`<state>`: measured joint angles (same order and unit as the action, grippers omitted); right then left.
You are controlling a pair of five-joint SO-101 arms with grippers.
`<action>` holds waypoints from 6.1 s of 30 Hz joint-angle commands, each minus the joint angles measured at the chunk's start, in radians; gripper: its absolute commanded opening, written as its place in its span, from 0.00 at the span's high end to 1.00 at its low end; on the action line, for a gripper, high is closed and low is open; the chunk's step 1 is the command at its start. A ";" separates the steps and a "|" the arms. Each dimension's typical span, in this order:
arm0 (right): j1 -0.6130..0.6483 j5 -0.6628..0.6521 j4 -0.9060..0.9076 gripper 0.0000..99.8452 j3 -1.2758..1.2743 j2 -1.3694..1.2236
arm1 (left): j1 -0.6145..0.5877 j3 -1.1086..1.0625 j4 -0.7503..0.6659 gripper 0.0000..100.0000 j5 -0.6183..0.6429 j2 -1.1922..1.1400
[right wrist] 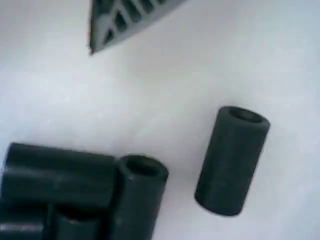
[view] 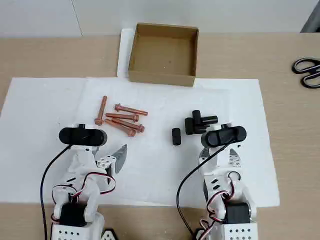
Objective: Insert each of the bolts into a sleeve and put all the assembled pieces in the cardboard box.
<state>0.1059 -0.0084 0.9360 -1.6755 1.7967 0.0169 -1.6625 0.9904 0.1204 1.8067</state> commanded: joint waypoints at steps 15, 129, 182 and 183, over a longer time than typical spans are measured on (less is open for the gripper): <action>0.001 -0.011 0.001 0.79 -0.005 0.018 | -0.002 0.002 -0.025 0.73 -0.002 0.011; 0.306 0.080 0.656 0.99 1.979 -2.315 | -0.212 1.110 0.399 0.73 -0.124 -1.191; 0.249 -0.035 0.766 0.99 2.084 -2.083 | 0.075 2.238 0.351 0.89 0.746 -2.656; 0.249 -0.035 0.766 0.99 2.084 -2.083 | 0.077 2.250 0.356 0.93 0.743 -2.656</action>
<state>0.3636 -0.0361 1.6878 0.3575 -0.3529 0.0967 0.5363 1.3495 0.8600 -0.8140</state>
